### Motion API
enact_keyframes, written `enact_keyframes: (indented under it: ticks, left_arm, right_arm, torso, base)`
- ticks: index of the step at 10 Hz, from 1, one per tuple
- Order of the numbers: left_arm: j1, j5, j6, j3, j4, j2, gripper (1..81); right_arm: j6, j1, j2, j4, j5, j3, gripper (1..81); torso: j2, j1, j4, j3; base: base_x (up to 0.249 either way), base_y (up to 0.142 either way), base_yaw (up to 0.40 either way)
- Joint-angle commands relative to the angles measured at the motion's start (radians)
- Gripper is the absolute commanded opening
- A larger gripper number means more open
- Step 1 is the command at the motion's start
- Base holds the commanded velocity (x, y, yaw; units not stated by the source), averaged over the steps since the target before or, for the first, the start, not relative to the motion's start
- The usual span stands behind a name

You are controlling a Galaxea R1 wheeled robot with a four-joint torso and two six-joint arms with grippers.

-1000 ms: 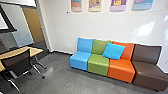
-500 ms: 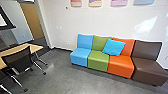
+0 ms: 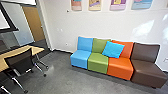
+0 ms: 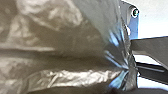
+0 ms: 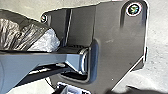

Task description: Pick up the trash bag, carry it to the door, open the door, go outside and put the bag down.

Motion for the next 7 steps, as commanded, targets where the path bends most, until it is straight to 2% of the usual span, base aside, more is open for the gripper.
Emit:
enact_keyframes:
  ticks: [1, 2, 3, 4, 5, 7]
  left_arm:
    - [-0.026, 0.081, 0.012, 0.008, 0.002, -0.003, 1.0]
    - [-0.026, 0.080, 0.012, 0.008, 0.002, -0.001, 1.0]
    - [-0.026, 0.078, 0.010, 0.008, 0.002, -0.001, 1.0]
    - [-0.027, 0.066, 0.010, 0.008, 0.001, -0.001, 1.0]
    - [-0.029, 0.049, 0.012, 0.008, 0.002, 0.000, 1.0]
    - [-0.035, 0.048, 0.013, 0.002, 0.004, 0.003, 1.0]
  right_arm:
    - [-0.005, 0.033, 0.007, -0.010, -0.065, -0.019, 81.1]
    - [-0.005, 0.032, 0.014, -0.011, -0.065, -0.029, 81.1]
    - [-0.005, 0.033, 0.025, -0.013, -0.065, -0.043, 81.1]
    - [-0.005, 0.031, 0.034, -0.017, -0.065, -0.054, 81.1]
    - [-0.005, 0.028, 0.045, -0.017, -0.065, -0.069, 81.1]
    - [-0.003, 0.022, 0.092, -0.020, -0.067, -0.138, 81.1]
  torso:
    - [0.097, -0.062, 0.000, 0.096]
    - [0.030, -0.020, 0.000, 0.131]
    - [0.063, -0.042, 0.000, 0.163]
    - [0.076, -0.052, 0.000, 0.155]
    - [0.080, -0.057, 0.000, 0.111]
    - [0.088, -0.063, 0.000, 0.125]
  base:
    - [0.000, 0.000, 0.000]
    - [0.000, 0.000, 0.000]
    - [0.000, 0.000, 0.000]
    - [0.000, 0.000, 0.000]
    - [0.000, 0.000, 0.000]
    - [0.000, 0.000, 0.000]
